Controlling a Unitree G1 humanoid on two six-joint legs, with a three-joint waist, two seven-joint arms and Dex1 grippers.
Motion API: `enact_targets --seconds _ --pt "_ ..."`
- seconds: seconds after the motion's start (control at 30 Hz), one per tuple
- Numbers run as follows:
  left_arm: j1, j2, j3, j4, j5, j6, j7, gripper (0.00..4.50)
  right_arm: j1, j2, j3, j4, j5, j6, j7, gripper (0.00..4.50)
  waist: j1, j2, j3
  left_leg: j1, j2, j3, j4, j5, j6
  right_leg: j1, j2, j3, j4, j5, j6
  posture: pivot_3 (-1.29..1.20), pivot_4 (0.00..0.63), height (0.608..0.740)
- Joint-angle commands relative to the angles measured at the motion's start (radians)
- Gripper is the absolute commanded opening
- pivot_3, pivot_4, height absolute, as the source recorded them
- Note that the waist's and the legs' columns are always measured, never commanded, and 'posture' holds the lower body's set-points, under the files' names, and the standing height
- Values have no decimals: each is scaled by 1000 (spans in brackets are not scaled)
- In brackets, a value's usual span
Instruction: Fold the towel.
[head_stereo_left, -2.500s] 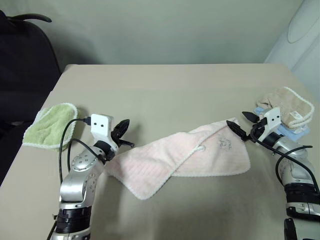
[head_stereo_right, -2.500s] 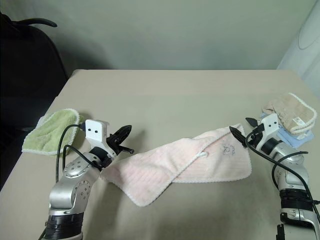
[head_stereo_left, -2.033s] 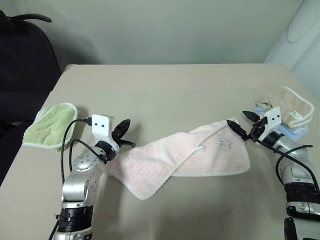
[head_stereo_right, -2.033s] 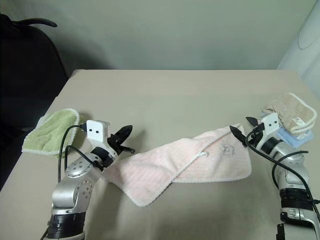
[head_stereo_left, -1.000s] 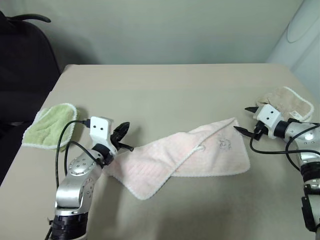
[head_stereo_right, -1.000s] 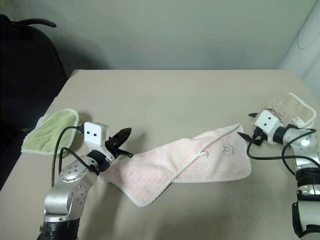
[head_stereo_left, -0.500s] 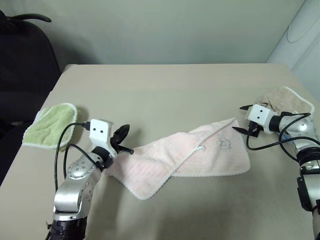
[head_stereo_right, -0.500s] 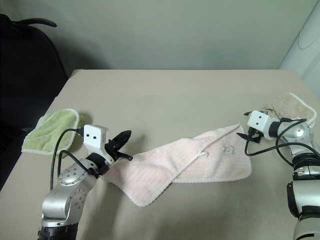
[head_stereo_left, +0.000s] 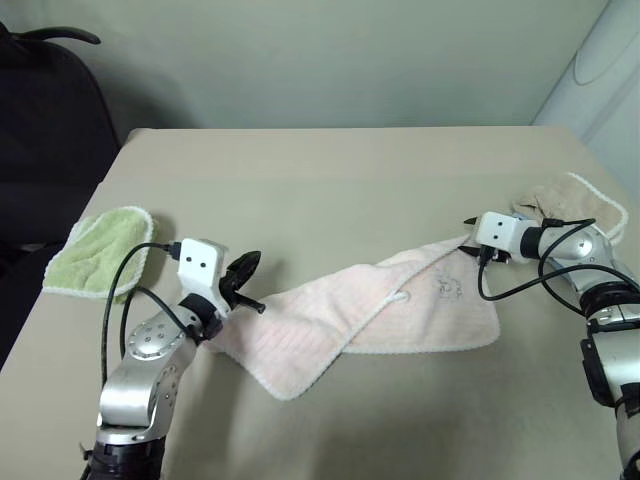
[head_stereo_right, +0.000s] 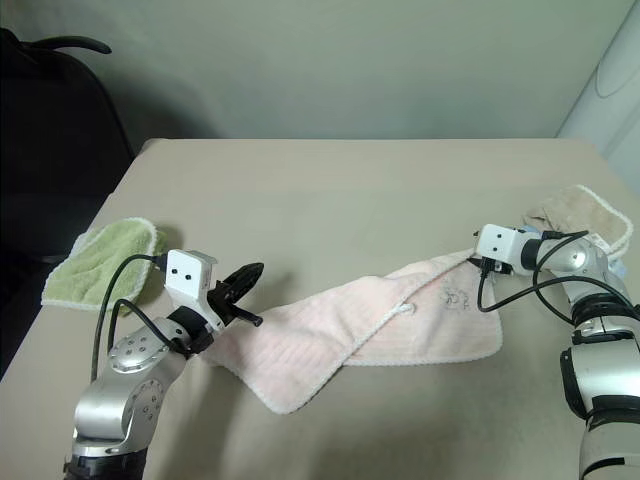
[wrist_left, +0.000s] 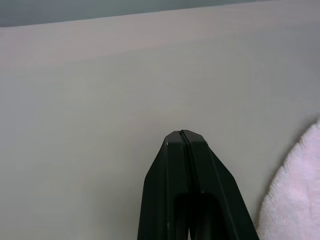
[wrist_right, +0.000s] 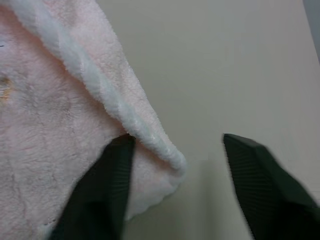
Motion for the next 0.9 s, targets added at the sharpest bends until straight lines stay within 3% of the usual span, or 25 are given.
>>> enact_targets --seconds 0.03,0.17,0.3,0.4,0.53,0.77,0.9 --pt "15 49 -8 -58 -17 -1 -62 0 -9 -12 -15 -4 19 -23 12 1404 0 0 0 0 0 0 0 0 0 0 0 0 0 0 0 0 150 740" --pt "38 143 8 -90 -69 -8 -195 0 3 -8 -25 -8 33 -27 16 13 0 0 0 0 0 0 -1 0 0 -1 0 0 0 0 -1 0 150 740" --pt "82 268 12 -88 -99 -20 -352 0 8 -8 -20 -14 18 -34 -28 13 0 0 0 0 0 0 -2 0 0 -1 0 0 0 0 -1 0 150 740" --pt "117 349 4 -98 -132 -21 -468 613 8 -9 -18 -16 13 -35 -43 0 0 0 0 -1 0 0 -3 0 0 -2 0 0 0 0 -1 0 150 740" --pt "181 479 -55 -151 -130 -62 -649 1931 19 -12 -22 -24 18 -40 -61 0 1 0 0 -2 1 0 -4 0 0 -3 0 0 0 1 -2 0 150 740" --pt "148 509 -173 -214 -84 -104 -713 4479 66 -29 -41 -63 46 -43 -53 0 2 0 0 -2 2 -1 -5 -2 3 -3 0 -1 -1 1 -2 0 150 740" --pt "134 538 -266 -222 3 -141 -731 4479 91 -39 -53 -93 63 -36 -40 0 -1 1 0 -2 2 -1 -6 -2 3 -4 0 0 -1 1 -3 0 150 740"
